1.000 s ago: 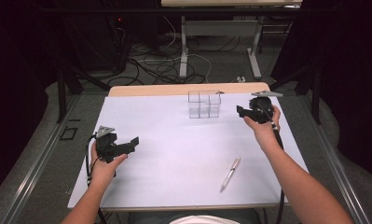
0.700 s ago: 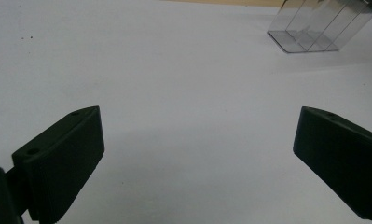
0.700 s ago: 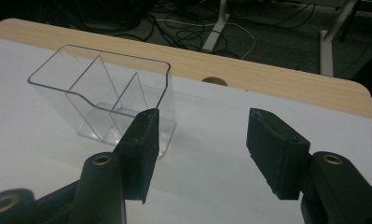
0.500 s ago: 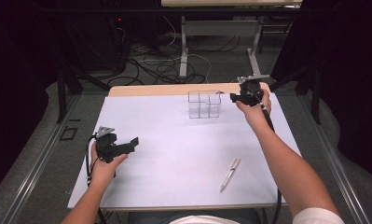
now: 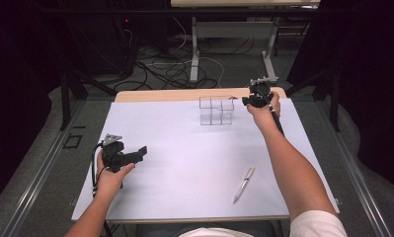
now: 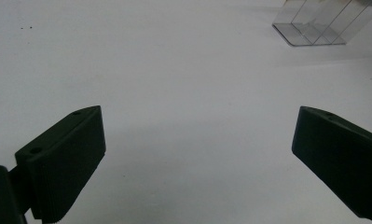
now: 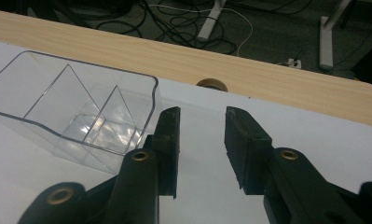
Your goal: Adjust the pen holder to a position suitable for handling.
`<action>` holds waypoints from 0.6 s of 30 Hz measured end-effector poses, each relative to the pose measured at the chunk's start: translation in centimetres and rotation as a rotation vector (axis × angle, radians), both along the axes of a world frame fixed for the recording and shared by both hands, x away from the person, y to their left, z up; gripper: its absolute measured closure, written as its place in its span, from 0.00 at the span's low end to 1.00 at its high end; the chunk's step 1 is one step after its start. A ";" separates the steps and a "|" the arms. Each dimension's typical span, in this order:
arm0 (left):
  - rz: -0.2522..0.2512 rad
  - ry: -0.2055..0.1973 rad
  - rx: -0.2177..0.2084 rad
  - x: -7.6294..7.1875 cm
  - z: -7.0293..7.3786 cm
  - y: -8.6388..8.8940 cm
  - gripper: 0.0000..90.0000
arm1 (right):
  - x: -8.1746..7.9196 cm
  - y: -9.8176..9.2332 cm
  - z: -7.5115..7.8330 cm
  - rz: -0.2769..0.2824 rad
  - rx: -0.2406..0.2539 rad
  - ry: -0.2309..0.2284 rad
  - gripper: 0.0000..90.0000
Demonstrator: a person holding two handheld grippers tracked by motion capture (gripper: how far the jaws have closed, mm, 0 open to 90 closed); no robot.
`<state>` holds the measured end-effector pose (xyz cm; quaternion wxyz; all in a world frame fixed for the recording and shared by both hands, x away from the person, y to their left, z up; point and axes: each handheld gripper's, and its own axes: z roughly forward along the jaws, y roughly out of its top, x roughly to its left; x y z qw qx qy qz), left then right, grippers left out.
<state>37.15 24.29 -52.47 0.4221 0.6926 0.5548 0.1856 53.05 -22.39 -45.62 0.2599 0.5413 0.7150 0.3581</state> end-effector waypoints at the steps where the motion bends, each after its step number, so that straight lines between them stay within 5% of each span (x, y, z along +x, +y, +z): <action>1: -0.001 0.001 0.001 0.0 0.0 0.0 0.03 | 0.2 0.1 -0.2 -0.003 -0.012 0.004 0.75; 18: -0.008 0.010 -0.001 0.1 -0.2 0.0 0.04 | 1.7 1.4 -2.4 0.022 0.014 0.024 1.00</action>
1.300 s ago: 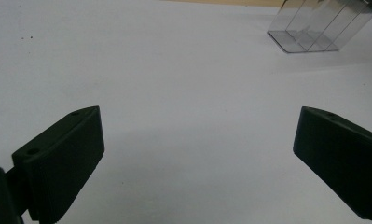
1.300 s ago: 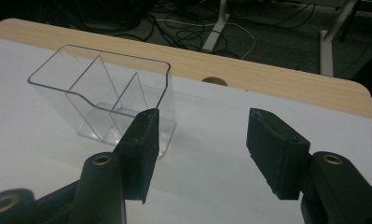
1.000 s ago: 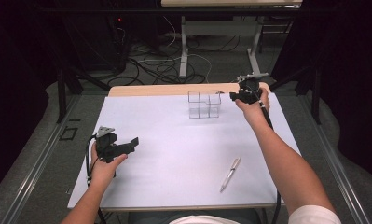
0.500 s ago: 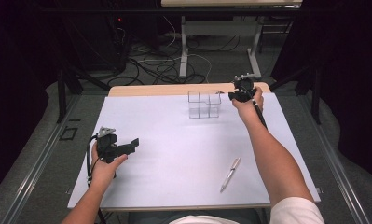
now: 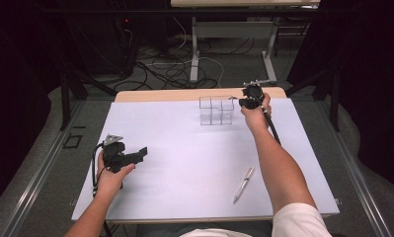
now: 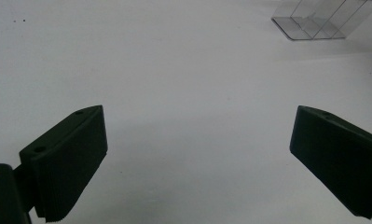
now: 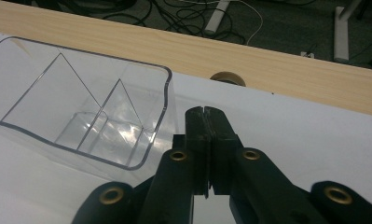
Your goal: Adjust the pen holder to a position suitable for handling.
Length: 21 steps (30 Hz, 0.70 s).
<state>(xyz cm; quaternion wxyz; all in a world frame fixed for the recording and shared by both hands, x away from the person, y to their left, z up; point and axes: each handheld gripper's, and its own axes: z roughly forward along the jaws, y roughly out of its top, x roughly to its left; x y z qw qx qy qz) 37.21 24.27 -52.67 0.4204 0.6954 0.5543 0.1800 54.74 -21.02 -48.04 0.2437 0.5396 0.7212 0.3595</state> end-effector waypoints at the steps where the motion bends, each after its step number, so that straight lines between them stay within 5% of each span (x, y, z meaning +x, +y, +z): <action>1: 0.001 -0.002 -0.002 0.0 0.0 0.0 0.04 | 0.1 0.0 -0.1 -0.003 0.003 -0.006 1.00; 21: 0.007 0.013 -0.010 -0.1 -0.1 0.2 0.05 | 1.0 1.5 -1.8 -0.012 0.016 -0.022 1.00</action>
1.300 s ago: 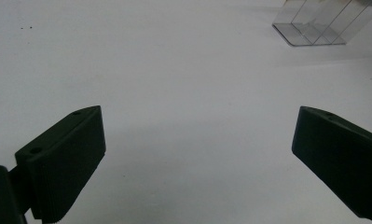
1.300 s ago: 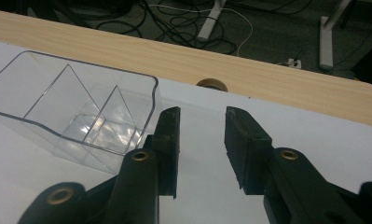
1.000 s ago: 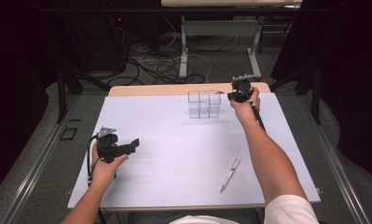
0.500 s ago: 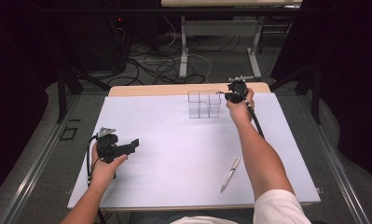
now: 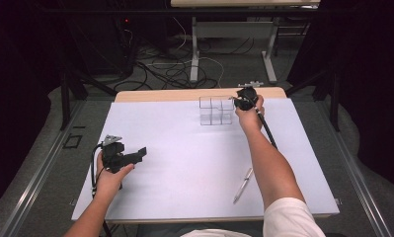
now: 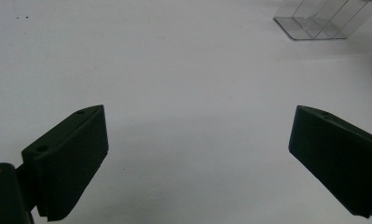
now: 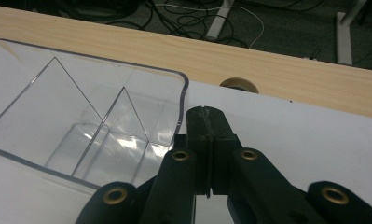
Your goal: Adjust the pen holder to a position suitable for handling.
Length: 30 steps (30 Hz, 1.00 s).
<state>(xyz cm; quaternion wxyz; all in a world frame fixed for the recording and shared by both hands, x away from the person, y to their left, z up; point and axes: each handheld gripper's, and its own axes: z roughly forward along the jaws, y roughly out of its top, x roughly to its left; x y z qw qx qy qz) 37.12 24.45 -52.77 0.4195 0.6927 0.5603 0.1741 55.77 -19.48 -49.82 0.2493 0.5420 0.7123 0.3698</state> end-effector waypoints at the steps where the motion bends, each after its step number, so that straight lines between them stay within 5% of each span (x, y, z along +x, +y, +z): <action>1: -0.002 -0.002 0.005 0.0 0.0 0.0 0.05 | 0.0 0.2 -0.1 0.002 -0.006 -0.006 1.00; 11: -0.005 0.004 0.008 0.0 0.0 -0.1 0.05 | -0.2 0.6 -0.2 -0.018 -0.027 -0.009 1.00; 30: -0.001 0.002 0.006 0.1 -0.2 -0.1 0.05 | -0.6 0.7 -0.4 -0.012 0.035 0.001 1.00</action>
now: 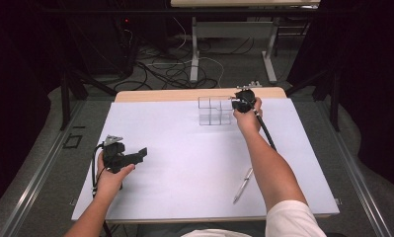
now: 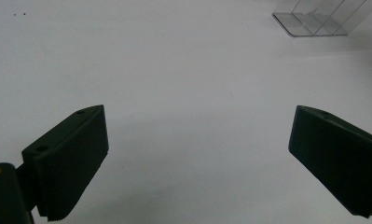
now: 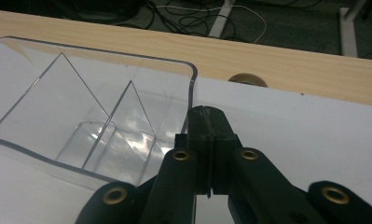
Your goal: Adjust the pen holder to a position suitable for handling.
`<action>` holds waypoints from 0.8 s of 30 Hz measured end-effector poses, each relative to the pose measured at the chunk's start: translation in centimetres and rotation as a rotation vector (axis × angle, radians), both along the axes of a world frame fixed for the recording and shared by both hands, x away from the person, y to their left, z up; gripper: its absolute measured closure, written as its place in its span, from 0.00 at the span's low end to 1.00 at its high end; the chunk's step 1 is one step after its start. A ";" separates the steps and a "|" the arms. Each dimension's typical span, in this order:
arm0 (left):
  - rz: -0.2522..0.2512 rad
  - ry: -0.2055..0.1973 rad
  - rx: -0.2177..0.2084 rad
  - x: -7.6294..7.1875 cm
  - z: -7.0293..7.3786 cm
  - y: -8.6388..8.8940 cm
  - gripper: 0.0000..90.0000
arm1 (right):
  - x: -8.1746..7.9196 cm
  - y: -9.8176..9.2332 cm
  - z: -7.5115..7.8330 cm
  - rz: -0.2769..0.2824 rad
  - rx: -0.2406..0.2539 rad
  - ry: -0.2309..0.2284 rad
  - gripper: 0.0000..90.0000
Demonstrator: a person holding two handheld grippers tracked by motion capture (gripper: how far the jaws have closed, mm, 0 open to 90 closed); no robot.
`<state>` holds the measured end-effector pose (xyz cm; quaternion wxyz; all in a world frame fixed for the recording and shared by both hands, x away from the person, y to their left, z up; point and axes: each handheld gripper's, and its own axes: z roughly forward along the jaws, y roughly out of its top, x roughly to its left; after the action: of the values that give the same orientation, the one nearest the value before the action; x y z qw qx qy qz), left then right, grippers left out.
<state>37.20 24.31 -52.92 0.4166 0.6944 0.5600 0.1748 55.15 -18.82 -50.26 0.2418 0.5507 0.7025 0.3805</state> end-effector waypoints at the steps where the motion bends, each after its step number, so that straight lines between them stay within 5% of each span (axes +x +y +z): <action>1: -0.001 0.000 0.001 0.0 0.0 0.0 0.05 | 0.0 0.1 0.0 0.007 0.002 -0.002 1.00; 24: -0.004 -0.001 0.009 0.0 -0.1 0.0 0.05 | -0.5 3.0 -0.5 0.079 0.037 -0.024 1.00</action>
<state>37.22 24.29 -52.97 0.4143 0.6972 0.5576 0.1769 54.65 -15.83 -50.72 0.2247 0.5223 0.7136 0.4093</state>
